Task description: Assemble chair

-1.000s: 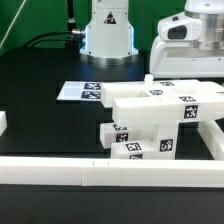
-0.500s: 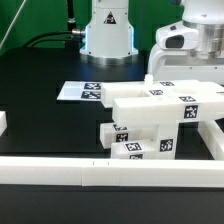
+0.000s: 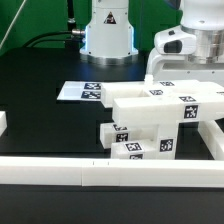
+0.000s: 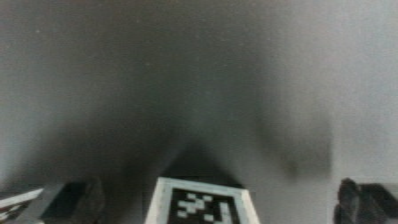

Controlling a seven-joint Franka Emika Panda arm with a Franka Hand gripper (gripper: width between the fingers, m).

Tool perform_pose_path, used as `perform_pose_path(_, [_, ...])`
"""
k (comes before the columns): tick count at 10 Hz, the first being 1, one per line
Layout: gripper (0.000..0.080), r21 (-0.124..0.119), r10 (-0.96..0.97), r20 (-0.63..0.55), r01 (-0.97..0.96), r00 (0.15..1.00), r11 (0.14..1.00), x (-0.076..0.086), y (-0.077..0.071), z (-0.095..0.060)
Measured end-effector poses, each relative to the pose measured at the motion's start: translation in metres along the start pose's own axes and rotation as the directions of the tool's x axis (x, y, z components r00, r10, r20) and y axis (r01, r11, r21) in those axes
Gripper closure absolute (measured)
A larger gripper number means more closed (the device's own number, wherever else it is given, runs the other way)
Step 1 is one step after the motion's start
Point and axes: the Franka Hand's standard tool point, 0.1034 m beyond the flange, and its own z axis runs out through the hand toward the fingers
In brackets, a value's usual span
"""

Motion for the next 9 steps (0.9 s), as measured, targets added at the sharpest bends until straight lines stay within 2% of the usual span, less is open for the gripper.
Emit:
perform_pose_path(6, [0.0151,0.005,0.020,-0.014,-0.020,1.000,1.000,0.017,0.004,0.000])
perform_pose_path(9, [0.0151,0.005,0.022,-0.016,-0.022,1.000,1.000,0.018,0.004,0.000])
